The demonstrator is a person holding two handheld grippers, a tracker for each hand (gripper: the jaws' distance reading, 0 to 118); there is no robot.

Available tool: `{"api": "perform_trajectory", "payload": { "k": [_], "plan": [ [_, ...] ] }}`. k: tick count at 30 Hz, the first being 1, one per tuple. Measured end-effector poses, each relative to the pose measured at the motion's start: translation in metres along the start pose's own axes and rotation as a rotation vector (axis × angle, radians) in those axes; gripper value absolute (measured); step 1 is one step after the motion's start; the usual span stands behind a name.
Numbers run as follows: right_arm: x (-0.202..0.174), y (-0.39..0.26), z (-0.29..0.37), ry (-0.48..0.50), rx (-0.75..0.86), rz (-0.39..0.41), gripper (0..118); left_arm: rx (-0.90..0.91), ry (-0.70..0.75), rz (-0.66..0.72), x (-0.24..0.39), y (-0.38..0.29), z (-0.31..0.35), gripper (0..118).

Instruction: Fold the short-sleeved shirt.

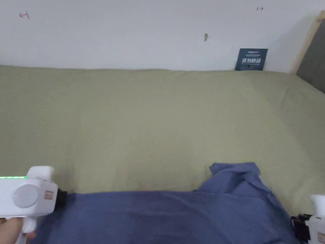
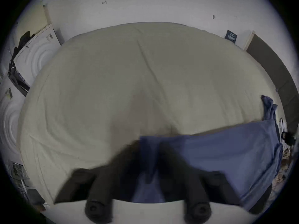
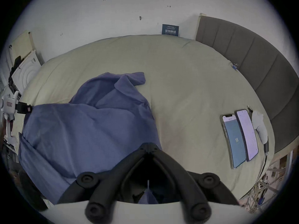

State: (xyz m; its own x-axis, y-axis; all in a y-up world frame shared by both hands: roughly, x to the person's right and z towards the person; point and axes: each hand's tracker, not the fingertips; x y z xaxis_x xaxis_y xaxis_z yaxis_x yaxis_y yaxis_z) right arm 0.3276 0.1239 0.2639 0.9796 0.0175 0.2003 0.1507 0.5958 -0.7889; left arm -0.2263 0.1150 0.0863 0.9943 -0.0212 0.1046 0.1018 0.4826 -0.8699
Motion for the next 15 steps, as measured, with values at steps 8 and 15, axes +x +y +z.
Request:
{"api": "perform_trajectory", "payload": {
  "k": [8, 15],
  "plan": [
    [-0.009, 0.045, -0.043, -0.009, -0.076, 0.123, 116, -0.005, -0.041, 0.051, -0.008, 0.001, -0.001, 6],
    [-0.008, 0.072, -0.091, -0.028, -0.092, 0.121, 102, -0.011, -0.027, 0.024, -0.005, 0.003, -0.005, 6]
  ]
}}
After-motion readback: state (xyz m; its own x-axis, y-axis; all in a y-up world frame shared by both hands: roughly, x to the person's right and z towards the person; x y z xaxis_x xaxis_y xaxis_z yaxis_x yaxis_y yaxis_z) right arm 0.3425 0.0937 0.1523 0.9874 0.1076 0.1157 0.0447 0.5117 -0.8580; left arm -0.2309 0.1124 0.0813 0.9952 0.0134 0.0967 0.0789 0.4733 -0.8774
